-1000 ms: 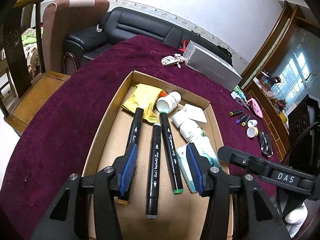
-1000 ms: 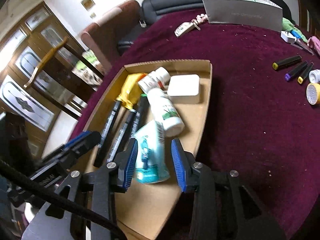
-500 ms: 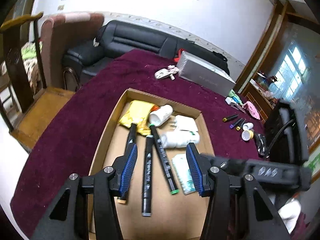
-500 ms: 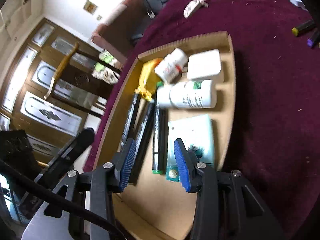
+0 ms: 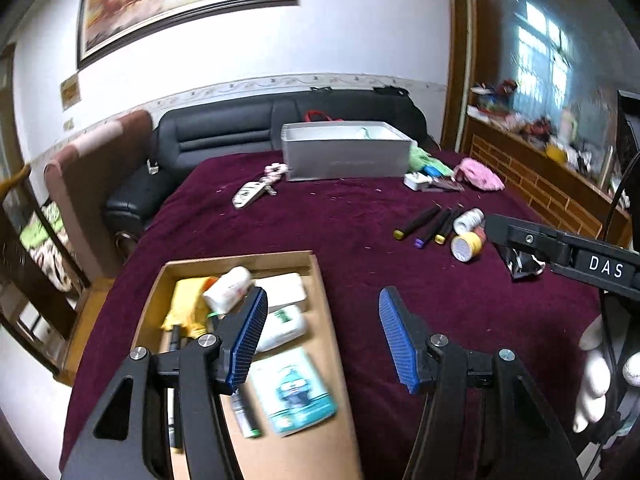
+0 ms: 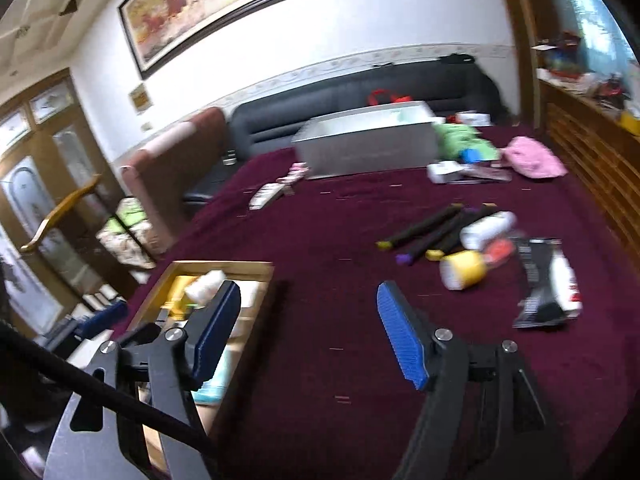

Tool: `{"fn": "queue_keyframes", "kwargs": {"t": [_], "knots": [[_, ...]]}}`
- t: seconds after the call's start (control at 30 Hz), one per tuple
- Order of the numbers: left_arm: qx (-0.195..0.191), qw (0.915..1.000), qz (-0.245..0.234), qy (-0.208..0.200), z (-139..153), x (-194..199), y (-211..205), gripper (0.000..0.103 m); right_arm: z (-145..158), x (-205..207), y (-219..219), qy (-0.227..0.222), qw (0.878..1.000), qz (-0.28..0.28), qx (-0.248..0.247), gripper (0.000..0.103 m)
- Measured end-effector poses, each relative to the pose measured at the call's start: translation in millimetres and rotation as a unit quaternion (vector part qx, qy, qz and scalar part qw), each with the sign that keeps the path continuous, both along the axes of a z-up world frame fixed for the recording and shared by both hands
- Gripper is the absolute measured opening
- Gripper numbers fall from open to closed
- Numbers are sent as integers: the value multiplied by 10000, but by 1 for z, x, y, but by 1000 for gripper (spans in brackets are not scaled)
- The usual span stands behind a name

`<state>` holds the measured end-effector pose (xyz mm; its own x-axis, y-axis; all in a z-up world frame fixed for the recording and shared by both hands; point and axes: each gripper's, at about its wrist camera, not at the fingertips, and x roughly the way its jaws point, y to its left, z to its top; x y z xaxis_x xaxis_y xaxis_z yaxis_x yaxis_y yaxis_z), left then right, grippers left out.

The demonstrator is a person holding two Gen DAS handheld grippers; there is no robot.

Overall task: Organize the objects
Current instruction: 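Withdraw both grippers from the tray back toward the pile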

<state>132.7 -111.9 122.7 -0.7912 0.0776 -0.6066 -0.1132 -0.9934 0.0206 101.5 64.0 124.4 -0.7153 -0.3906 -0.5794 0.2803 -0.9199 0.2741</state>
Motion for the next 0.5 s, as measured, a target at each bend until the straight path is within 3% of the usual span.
{"fn": "queue_keyframes", "kwargs": {"t": [0.23, 0.5], "knots": [[-580, 9978, -256, -186, -9, -15, 68, 52, -24, -1, 80, -262, 9974, -660, -122, 71], [-977, 9934, -481, -345, -19, -31, 119, 52, -30, -1, 166, -331, 9909, -1282, -246, 71]]}}
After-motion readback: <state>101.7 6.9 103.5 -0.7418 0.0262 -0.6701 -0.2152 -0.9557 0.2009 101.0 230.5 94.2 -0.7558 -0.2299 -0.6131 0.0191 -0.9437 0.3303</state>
